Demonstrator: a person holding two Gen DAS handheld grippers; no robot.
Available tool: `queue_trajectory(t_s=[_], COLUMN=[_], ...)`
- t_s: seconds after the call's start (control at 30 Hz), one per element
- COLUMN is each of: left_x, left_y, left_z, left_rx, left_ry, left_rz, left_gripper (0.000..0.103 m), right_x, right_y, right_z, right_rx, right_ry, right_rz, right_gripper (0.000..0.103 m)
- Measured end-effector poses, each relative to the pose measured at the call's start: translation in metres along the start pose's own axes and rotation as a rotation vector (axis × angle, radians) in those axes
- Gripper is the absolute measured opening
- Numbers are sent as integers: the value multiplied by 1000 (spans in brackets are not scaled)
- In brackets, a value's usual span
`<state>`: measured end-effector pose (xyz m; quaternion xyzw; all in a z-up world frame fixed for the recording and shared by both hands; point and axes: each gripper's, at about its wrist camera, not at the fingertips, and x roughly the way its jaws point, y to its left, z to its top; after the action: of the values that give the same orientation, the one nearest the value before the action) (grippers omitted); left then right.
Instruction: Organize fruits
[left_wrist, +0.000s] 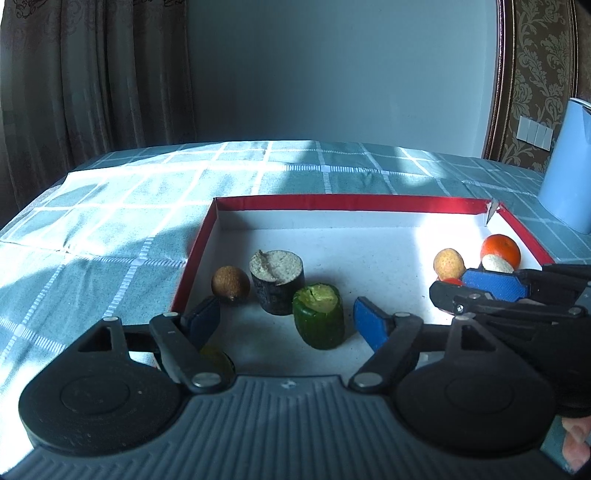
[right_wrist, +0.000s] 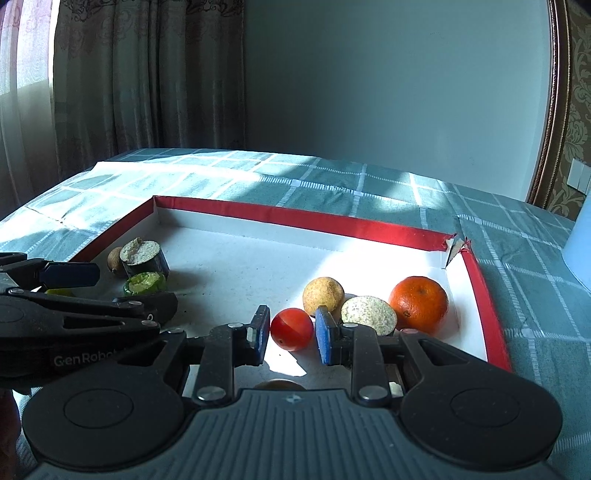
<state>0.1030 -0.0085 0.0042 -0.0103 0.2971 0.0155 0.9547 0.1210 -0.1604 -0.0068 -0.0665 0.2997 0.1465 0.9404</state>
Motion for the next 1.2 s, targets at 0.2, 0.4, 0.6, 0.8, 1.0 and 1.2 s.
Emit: queue_trajectory(t_s=[0.2, 0.4, 0.6, 0.8, 1.0, 1.2], left_x=[-15, -33, -56, -71, -74, -74], left_y=[0, 3, 1, -6, 0, 1], left_z=[-4, -8, -20, -33, -37, -37], left_rx=[10, 3, 29, 63, 16, 12], left_ry=[-42, -88, -141, -154, -133, -130], left_rz=[10, 17, 8, -6, -22, -7], left_gripper=[84, 92, 103, 103, 103, 103], right_x=[-19, -45, -82, -104, -105, -99], right_y=[-5, -9, -3, 6, -7, -10], right_z=[-6, -11, -26, -44, -52, -55], right_rx=[21, 67, 56, 22, 113, 127], right_ry=[-32, -91, -144, -174, -147, -115], right_rz=[10, 8, 31, 4, -22, -26], right_gripper=[42, 67, 76, 79, 80, 80])
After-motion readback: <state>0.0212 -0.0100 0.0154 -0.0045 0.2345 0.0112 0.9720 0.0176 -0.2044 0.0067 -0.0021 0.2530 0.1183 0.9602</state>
